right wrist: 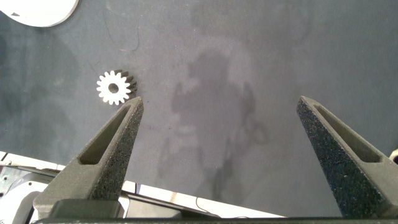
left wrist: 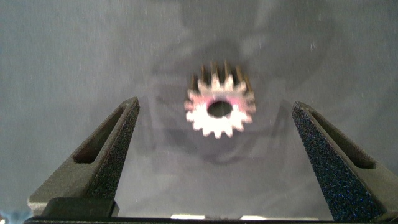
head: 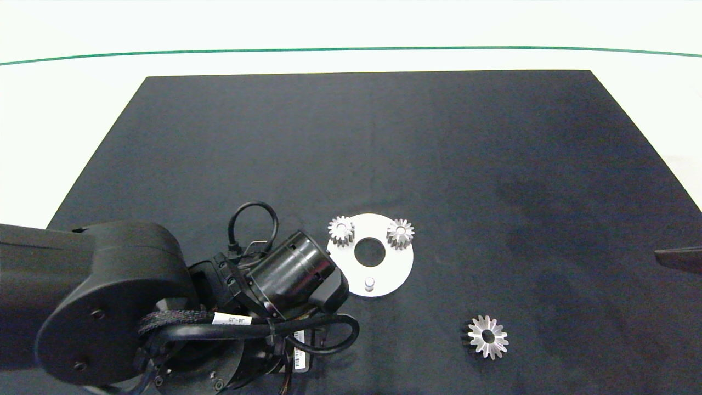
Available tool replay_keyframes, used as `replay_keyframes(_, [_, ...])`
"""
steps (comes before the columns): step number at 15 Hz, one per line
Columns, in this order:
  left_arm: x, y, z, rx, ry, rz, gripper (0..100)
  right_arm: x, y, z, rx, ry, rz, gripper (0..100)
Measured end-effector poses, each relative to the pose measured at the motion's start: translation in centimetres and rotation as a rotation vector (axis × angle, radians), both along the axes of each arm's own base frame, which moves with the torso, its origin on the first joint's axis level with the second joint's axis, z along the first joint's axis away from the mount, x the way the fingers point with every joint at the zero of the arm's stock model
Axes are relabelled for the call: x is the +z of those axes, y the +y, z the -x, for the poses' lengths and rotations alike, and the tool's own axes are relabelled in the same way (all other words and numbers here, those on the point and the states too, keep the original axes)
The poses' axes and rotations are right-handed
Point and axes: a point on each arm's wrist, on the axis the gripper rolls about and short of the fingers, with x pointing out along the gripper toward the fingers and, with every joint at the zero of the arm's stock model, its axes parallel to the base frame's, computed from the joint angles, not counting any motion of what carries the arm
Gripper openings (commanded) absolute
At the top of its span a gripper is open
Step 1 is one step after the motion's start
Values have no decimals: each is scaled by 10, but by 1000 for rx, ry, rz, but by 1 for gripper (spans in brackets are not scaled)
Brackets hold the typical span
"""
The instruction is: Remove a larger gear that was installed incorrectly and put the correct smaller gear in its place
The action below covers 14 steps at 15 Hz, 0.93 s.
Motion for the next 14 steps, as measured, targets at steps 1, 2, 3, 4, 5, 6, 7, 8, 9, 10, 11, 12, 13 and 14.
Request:
replay_keyframes(1, [-1,1,-1,-1,-1,-1,100,0,0,0,0,0,0,100])
replay_keyframes(2, [-2,1,-1,1,0,-3,100,0,0,0,0,-1,-1,100])
replay_keyframes(3, [-3,2,-1,2,2,-5,99,0,0,0,-1,-1,-1,100])
replay_keyframes(4, [-3,2,-2,4,3,-6,98,0,0,0,-1,-1,-1,100])
replay_keyframes(5, [-3,2,-2,4,4,-6,95,0,0,0,-1,-1,-1,100])
replay_keyframes(6, [-3,2,-2,5,4,-6,93,0,0,0,-1,-1,-1,100])
replay_keyframes(7, [-3,2,-2,4,3,-5,92,0,0,0,-1,-1,-1,100])
replay_keyframes(8, [-3,2,-2,3,1,-2,89,0,0,0,-1,-1,-1,100])
replay_keyframes(9, [-4,1,-2,4,0,-2,87,0,0,0,-1,-2,-1,100])
replay_keyframes(10, [-4,1,-2,4,-3,3,86,0,0,0,-1,-1,-1,100])
replay_keyframes(11, [-4,0,-3,3,-4,5,83,0,0,0,-1,-1,-1,100])
replay_keyframes(12, [-5,0,-3,4,-2,2,81,0,0,0,-1,-1,-1,100])
replay_keyframes(13, [-6,-1,-4,5,1,-2,80,0,0,0,-1,-1,-1,100])
replay_keyframes(14, [-8,-1,-5,6,4,-6,77,0,0,0,-1,0,0,100])
